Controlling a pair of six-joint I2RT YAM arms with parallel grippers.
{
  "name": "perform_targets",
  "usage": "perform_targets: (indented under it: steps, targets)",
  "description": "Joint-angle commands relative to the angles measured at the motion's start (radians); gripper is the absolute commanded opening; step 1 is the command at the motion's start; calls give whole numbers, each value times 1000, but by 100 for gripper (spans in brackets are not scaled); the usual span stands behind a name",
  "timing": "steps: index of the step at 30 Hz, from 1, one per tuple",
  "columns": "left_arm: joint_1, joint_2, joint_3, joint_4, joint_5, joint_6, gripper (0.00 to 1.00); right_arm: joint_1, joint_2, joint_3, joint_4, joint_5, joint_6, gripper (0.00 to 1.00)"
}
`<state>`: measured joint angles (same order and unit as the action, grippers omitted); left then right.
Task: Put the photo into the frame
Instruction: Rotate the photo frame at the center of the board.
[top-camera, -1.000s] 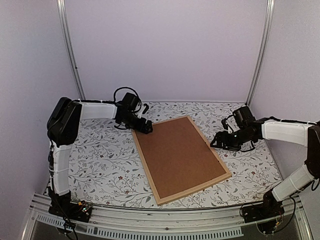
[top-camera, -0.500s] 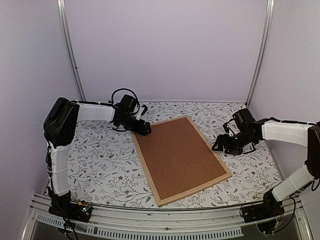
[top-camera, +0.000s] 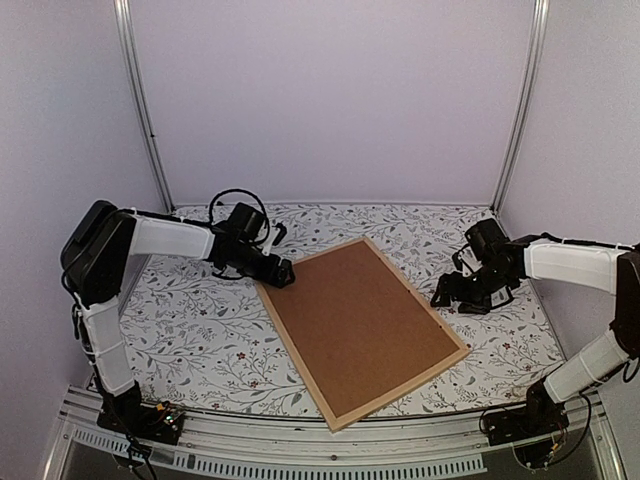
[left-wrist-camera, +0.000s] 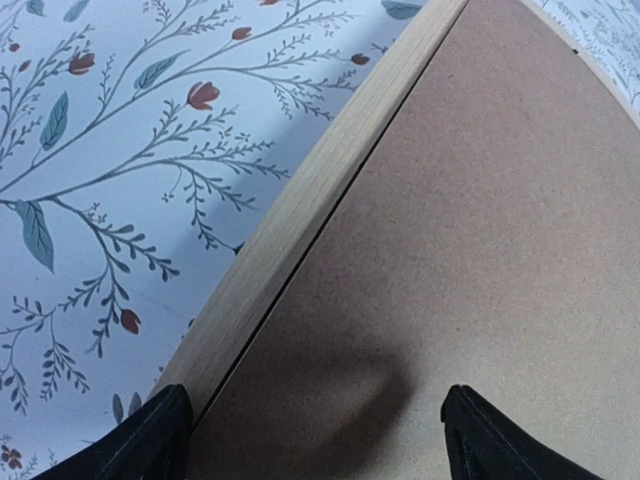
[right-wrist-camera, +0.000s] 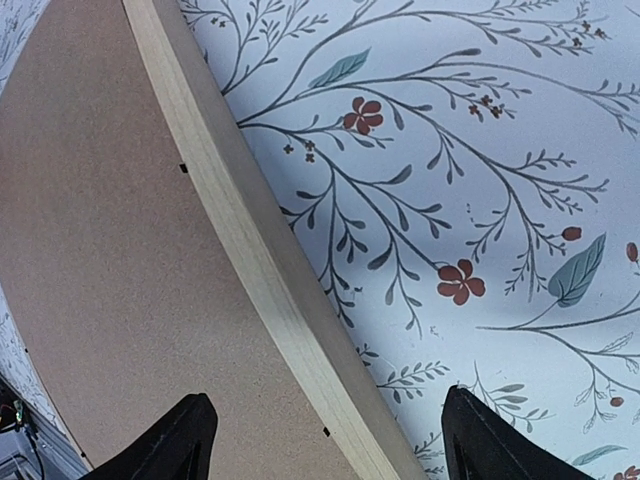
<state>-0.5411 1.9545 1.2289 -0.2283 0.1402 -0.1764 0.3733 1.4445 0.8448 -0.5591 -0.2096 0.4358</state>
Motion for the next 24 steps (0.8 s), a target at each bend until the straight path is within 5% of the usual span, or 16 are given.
perform_targets:
  steps: [1,24]
  targets:
    - [-46,-36,-91,-61,23,-60,89,4,-36,16,-62,38,27,82]
    - [-67,-74,-101,-74,-34,-113,89,12,-382,-276,-187,-13,267,88]
